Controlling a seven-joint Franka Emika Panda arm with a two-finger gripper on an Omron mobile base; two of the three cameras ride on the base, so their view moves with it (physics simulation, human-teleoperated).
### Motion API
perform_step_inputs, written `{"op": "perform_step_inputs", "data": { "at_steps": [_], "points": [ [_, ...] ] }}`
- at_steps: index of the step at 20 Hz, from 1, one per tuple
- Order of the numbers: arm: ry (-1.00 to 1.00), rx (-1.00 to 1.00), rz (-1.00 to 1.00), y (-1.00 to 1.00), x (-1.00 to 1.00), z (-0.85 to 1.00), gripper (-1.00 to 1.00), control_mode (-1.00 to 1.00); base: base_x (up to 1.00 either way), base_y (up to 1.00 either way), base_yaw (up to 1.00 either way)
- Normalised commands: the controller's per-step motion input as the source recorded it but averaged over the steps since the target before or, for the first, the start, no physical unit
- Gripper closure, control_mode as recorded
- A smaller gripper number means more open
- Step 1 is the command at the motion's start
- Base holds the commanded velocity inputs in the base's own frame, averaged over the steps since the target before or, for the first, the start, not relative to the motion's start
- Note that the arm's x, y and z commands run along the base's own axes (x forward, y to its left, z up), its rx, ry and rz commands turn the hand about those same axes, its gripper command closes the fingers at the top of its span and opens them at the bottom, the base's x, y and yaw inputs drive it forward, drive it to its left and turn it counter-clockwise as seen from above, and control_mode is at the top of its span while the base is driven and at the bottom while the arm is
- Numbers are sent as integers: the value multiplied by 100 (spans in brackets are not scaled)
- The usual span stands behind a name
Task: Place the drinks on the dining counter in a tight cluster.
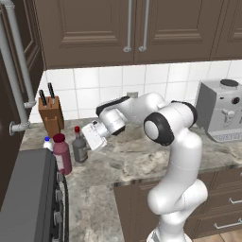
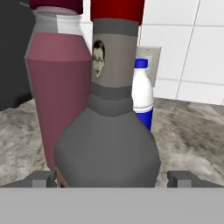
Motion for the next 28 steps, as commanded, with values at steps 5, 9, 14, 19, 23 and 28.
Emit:
{"op": "perform_step_inputs", "data": {
  "at_steps": [5,9,14,19,23,28],
  "points": [
    [0,0,5,4,0,0,-100,-100,0,0,0],
    [0,0,2,0,0,0,-100,-100,0,0,0],
    [0,0,1,0,0,0,100,-100,0,0,0],
    [0,0,1,0,0,0,100,-100,0,0,0],
    [-5,2,0,-23,-30,0,100,-100,0,0,0],
    [-11,4,-4,-41,-71,8,100,-100,0,0,0]
  ]
}}
